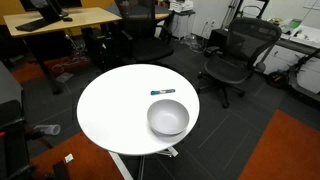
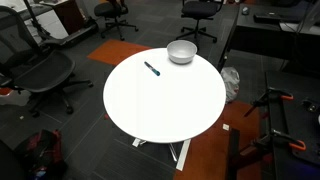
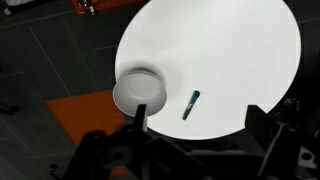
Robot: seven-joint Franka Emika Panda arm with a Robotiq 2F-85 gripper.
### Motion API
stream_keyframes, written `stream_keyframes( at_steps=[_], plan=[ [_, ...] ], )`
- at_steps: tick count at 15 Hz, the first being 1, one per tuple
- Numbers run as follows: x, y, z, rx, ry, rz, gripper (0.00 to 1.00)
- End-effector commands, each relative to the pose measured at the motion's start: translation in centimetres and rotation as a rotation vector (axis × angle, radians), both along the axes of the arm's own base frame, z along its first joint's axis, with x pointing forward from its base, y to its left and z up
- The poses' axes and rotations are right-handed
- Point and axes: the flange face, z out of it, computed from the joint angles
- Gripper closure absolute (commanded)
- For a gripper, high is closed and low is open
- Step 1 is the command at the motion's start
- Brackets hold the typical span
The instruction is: Pick the pen on the table and put it in the bowl
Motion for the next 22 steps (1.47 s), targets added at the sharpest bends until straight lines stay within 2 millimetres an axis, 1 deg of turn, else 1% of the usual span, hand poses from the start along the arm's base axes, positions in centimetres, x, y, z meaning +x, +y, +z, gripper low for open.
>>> stream_keyframes(
  at_steps=[1,7,10,14,17,22],
  plan=[
    [0.0,0.0,0.0,0.000,0.001,0.000,0.00],
    [0.0,0.0,0.0,0.000,0.001,0.000,0.00],
    [1.3,0.4,-0.1,-0.020,0.010,0.007,0.00],
    [3.9,1.1,-1.1,-0.035,0.020,0.011,0.00],
    [6.4,1.6,-2.4,-0.033,0.015,0.022,0.00],
    [11.1,2.0,-5.9,-0.029,0.035,0.003,0.00]
  ],
)
